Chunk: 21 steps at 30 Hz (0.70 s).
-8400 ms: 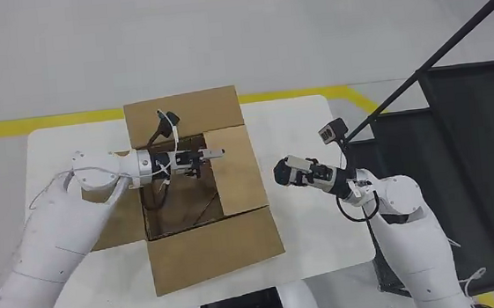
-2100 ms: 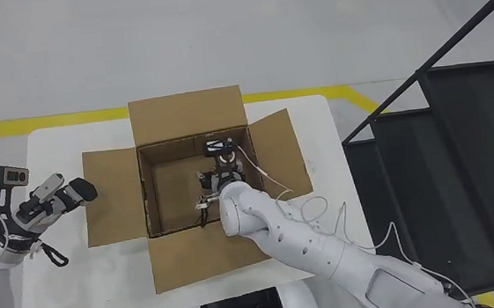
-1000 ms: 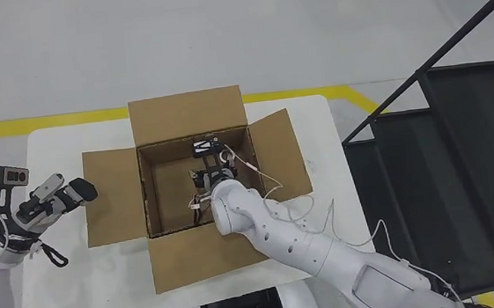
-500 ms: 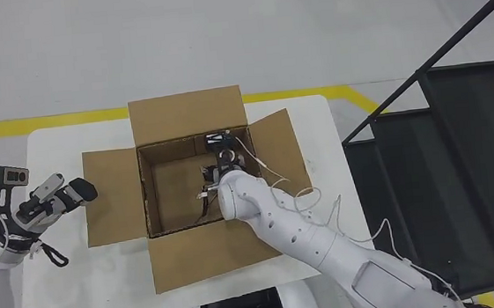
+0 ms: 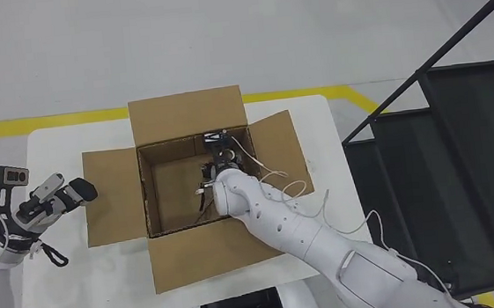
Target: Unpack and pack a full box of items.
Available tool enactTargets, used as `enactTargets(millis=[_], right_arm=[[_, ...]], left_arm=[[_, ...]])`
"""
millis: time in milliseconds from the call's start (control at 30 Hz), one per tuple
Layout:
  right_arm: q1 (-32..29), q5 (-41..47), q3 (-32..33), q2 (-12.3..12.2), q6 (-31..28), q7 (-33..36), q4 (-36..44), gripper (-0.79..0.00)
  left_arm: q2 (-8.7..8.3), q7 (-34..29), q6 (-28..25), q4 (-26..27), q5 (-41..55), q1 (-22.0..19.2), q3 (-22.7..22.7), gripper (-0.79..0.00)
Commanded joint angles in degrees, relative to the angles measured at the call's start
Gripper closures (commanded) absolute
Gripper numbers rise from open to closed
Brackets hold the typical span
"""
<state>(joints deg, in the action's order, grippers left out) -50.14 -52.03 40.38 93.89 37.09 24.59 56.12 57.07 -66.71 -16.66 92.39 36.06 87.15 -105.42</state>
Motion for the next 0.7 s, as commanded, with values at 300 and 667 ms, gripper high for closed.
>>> enactTargets(millis=[300,667], right_arm=[[-0.2,-2.9,-1.1,1.8,-0.4,-7.4,-3.8,-0.785],[-3.4,-4.7,1.7,1.6,-1.4,-10.8,0.0,-0.785]], left_arm=[[0.0,0.0,0.0,0.0,0.0,0.0,0.0,-0.785],[0.0,0.0,0.0,0.0,0.0,0.0,0.0,-0.785]])
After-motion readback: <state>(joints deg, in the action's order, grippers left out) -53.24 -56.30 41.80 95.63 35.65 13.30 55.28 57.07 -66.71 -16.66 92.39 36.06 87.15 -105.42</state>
